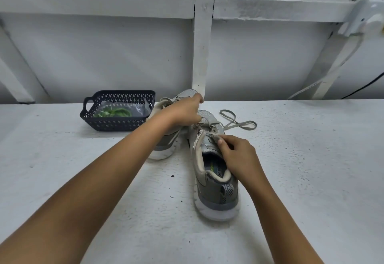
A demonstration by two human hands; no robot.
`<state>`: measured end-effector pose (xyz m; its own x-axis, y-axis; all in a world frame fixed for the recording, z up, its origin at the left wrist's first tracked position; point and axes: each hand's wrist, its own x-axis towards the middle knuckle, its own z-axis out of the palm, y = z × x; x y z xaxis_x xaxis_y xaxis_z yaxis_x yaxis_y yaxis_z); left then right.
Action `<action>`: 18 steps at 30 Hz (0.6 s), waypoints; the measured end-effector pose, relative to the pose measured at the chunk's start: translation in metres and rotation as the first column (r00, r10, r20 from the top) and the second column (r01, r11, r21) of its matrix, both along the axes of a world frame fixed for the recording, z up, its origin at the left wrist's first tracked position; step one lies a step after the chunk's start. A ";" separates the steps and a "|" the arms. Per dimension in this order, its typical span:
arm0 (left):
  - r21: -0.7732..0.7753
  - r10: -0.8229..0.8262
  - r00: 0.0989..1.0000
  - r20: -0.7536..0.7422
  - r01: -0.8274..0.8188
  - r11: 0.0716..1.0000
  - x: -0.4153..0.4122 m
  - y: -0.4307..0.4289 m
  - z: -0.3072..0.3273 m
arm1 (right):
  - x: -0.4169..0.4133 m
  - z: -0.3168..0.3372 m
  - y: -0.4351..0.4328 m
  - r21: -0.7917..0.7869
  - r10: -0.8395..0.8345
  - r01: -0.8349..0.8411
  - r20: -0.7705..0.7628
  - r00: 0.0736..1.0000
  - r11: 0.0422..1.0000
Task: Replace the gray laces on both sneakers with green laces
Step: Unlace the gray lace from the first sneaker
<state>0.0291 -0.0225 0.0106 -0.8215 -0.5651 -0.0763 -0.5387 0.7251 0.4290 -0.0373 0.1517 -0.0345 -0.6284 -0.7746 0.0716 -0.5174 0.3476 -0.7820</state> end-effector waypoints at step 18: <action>0.511 0.395 0.895 -0.208 -0.245 0.824 0.006 0.001 -0.009 | -0.006 -0.009 -0.003 -0.144 0.004 0.010 0.094 0.996 0.990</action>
<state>0.0349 -0.0210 0.0018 -0.6254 -0.7588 -0.1819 -0.4993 0.2101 0.8406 -0.0432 0.1490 -0.0435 -0.6402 -0.7584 0.1225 -0.4381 0.2294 -0.8692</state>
